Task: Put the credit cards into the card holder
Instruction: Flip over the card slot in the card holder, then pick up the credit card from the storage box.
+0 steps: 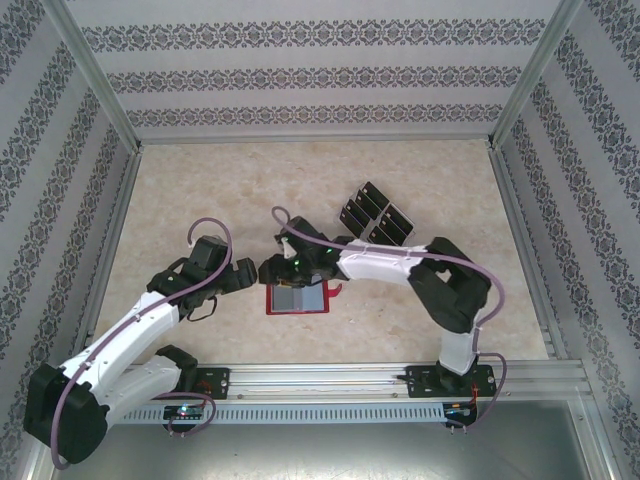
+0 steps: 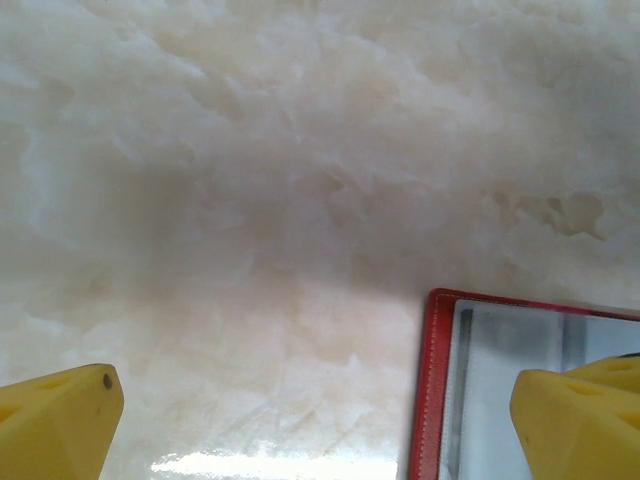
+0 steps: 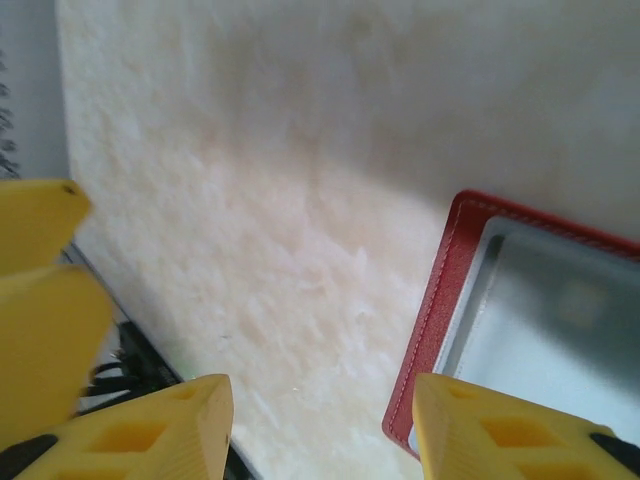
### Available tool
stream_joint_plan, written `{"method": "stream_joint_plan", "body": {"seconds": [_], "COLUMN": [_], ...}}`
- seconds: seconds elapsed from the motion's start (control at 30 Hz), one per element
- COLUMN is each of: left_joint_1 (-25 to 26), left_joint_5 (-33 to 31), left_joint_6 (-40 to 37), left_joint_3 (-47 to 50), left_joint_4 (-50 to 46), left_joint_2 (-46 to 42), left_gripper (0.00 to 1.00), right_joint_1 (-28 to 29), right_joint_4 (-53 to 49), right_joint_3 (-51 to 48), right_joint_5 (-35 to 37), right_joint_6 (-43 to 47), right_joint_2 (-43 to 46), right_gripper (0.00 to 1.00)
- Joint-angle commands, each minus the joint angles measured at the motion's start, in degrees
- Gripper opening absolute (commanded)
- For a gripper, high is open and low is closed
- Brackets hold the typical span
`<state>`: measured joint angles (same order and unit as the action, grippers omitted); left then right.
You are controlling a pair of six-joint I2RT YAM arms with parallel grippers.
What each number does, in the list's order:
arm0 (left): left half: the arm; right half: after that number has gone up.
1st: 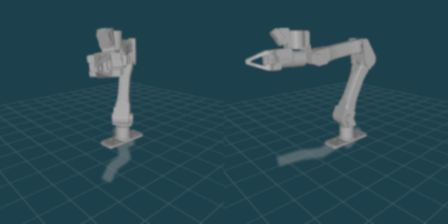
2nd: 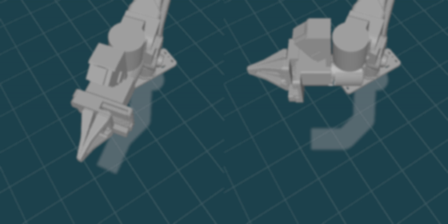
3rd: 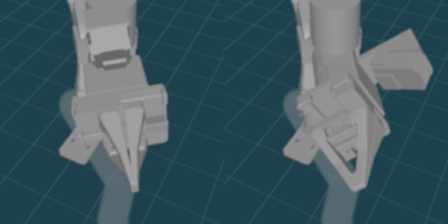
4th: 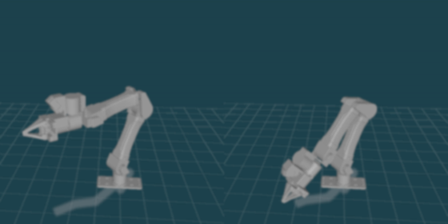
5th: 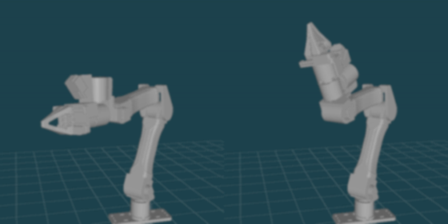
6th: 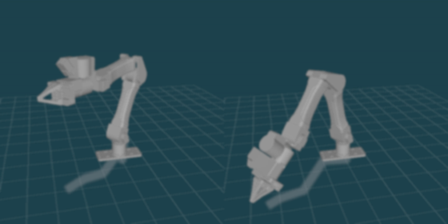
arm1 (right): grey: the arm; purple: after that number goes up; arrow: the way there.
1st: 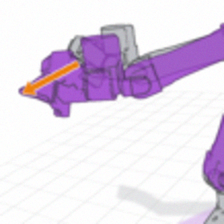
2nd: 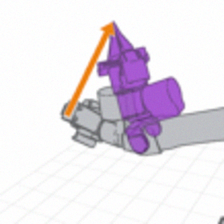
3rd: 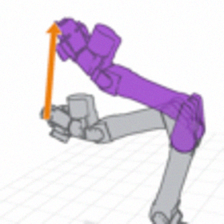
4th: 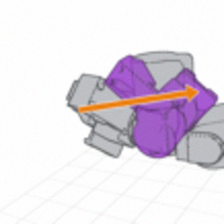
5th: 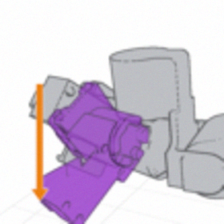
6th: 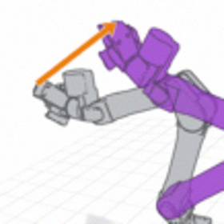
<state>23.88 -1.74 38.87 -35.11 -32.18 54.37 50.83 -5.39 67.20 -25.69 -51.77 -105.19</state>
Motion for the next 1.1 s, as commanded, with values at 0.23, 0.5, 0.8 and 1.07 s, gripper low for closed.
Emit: {"method": "stream_joint_plan", "body": {"seconds": [0.23, 0.5, 0.8, 1.07], "left_joint_1": [5.01, 10.58, 12.84, 12.86], "left_joint_5": [5.31, 0.41, -2.51, -3.71], "left_joint_6": [-3.00, -4.57, -5.16, -4.91], "left_joint_3": [-3.89, -8.18, -9.80, -9.70], "left_joint_4": [3.62, 2.65, 1.72, 1.43], "left_joint_2": [10.65, 19.22, 26.71, 27.81], "left_gripper": [1.00, 1.00, 1.00, 1.00], "right_joint_1": [-13.46, -21.56, -23.45, -23.60], "right_joint_4": [-21.65, -34.92, -40.46, -41.56], "right_joint_3": [-0.70, 1.65, 6.13, 7.16], "right_joint_5": [12.16, 27.13, 36.34, 39.84], "right_joint_6": [17.43, 32.92, 41.58, 44.91], "right_joint_2": [19.47, 21.28, 15.37, 9.73], "right_gripper": [0.50, 0.46, 0.38, 0.32]}}
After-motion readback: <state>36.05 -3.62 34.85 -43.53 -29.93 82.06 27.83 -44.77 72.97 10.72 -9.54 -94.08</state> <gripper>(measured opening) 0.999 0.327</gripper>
